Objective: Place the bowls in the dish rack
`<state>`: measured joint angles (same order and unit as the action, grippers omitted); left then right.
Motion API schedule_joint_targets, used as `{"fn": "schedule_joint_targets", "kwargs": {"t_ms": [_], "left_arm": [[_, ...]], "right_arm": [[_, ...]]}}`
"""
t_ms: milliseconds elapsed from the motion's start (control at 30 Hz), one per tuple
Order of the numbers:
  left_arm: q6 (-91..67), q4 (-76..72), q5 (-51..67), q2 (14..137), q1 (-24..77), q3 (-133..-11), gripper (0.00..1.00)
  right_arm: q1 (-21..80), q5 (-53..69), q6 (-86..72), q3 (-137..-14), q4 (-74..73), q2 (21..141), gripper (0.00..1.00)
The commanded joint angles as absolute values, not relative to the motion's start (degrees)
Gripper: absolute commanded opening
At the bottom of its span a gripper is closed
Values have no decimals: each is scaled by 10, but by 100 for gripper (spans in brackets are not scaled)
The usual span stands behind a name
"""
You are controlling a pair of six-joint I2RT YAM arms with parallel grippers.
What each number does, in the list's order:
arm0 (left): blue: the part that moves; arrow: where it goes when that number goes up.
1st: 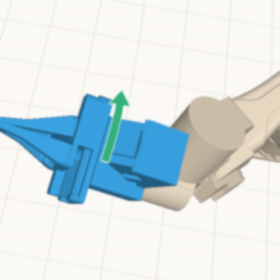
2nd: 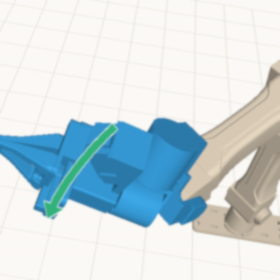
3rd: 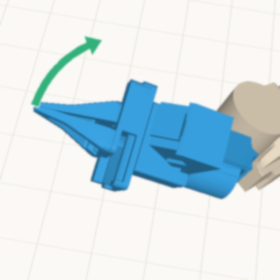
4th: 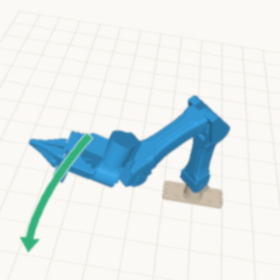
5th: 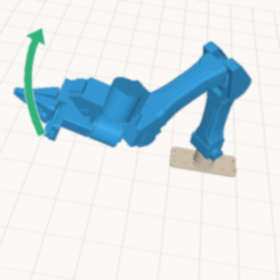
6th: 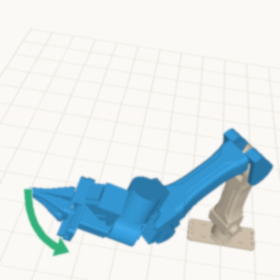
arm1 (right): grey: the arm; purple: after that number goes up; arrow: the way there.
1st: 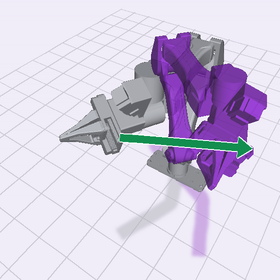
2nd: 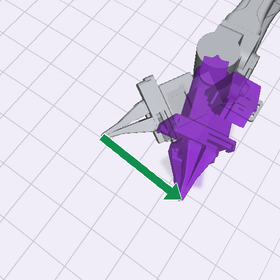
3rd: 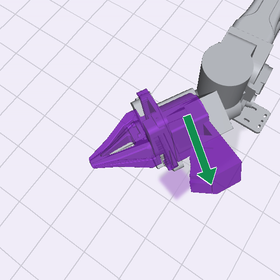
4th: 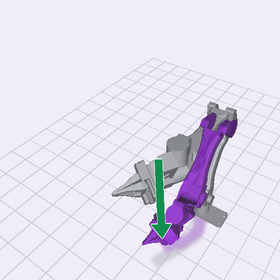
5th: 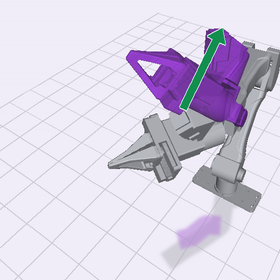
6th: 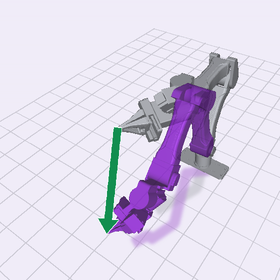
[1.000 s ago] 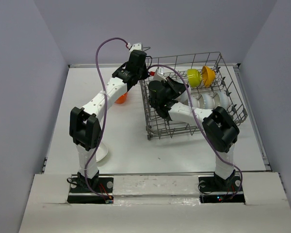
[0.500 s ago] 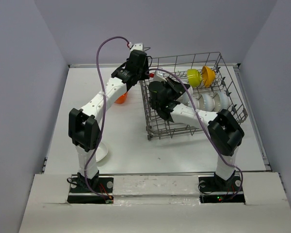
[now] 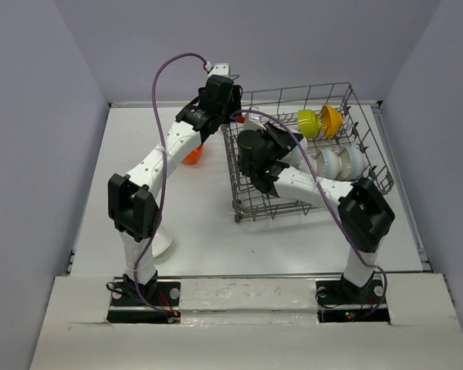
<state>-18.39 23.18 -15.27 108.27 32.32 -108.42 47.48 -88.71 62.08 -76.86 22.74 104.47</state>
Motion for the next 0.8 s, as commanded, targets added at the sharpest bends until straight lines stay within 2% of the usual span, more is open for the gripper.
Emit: {"fn": "schedule_joint_targets", "kwargs": {"t_ms": [0,433,767], "left_arm": [[-183,199,-143,1044,341,-1114,74],[-178,216,-144,1028,315,-1167,83],[-182,218,-125,1007,297,-1172,84]], "right_arm": [[517,-908,629,-766,236,1025,1],[542,-906,623,-744,236,1030,1],[523,-899,623,-736,236,1020,1]]}}
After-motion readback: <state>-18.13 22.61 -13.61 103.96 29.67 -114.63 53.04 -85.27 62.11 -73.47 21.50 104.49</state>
